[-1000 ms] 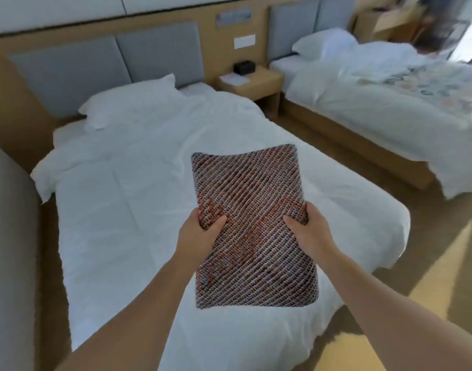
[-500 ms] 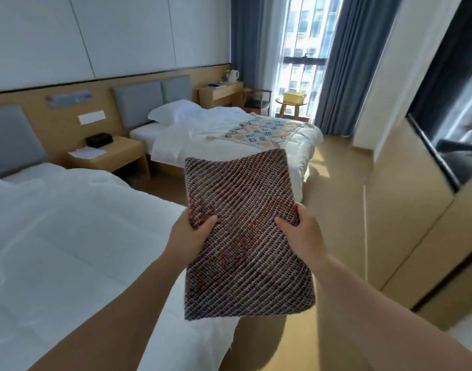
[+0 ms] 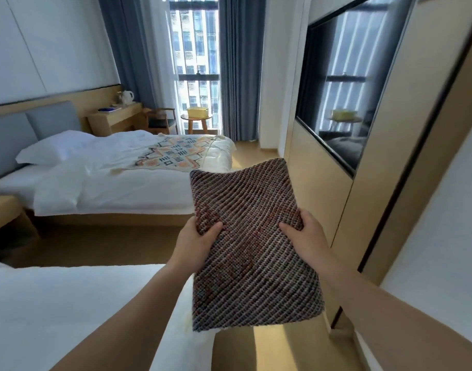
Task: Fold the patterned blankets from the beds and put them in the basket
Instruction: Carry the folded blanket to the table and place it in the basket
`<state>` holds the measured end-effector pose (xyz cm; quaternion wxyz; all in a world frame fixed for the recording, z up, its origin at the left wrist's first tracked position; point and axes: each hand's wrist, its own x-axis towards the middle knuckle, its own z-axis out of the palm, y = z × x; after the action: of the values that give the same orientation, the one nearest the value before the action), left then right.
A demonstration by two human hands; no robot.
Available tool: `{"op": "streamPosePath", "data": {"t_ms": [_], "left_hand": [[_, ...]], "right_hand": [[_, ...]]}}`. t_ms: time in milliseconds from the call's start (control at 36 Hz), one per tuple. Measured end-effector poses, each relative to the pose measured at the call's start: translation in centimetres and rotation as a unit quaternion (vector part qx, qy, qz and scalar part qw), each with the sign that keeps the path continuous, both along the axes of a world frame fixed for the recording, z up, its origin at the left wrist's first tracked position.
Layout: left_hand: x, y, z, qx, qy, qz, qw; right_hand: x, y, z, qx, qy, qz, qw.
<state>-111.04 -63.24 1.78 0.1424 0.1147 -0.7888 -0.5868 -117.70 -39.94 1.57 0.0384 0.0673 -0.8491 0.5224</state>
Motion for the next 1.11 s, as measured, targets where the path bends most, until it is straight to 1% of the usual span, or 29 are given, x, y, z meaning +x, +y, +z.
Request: {"op": "streamPosePath", "data": {"t_ms": [167,306,583,722,806,889,1111], "left_hand": [[-4.1,-1.2,0.0,0.022,0.01,-0.049,0.998],[-7.9,-1.4,0.3,0.016,0.021,-0.084,0.996],[-17.3,0.6,-0.8,0.019,0.01,-0.109,0.994],[-23.9,2.1,-1.7,0.015,-0.003,-0.101,0.995],[-28.3,3.2,-1.9,0.032,-0.019,-0.088,0.995],[-32.4,4.5,-1.7,0.055,-0.038,-0.062,0.996],[-41.5,6.4,-1.7,0.06,-0.046,-0.015,0.997]], "right_hand": [[-1.9,-0.6,-0.1,-0.004,0.007,-0.041,0.999],[-4.4,-0.4,0.0,-0.02,0.011,-0.063,0.998],[-12.7,1.7,-1.2,-0.035,0.011,-0.076,0.996],[-19.5,3.3,-2.4,-0.043,0.008,-0.063,0.997],[-24.2,4.3,-2.6,-0.045,0.01,-0.052,0.998],[-29.0,5.7,-2.7,-0.049,0.001,-0.038,0.998],[-39.9,7.8,-2.6,-0.058,-0.01,-0.005,0.998]]}}
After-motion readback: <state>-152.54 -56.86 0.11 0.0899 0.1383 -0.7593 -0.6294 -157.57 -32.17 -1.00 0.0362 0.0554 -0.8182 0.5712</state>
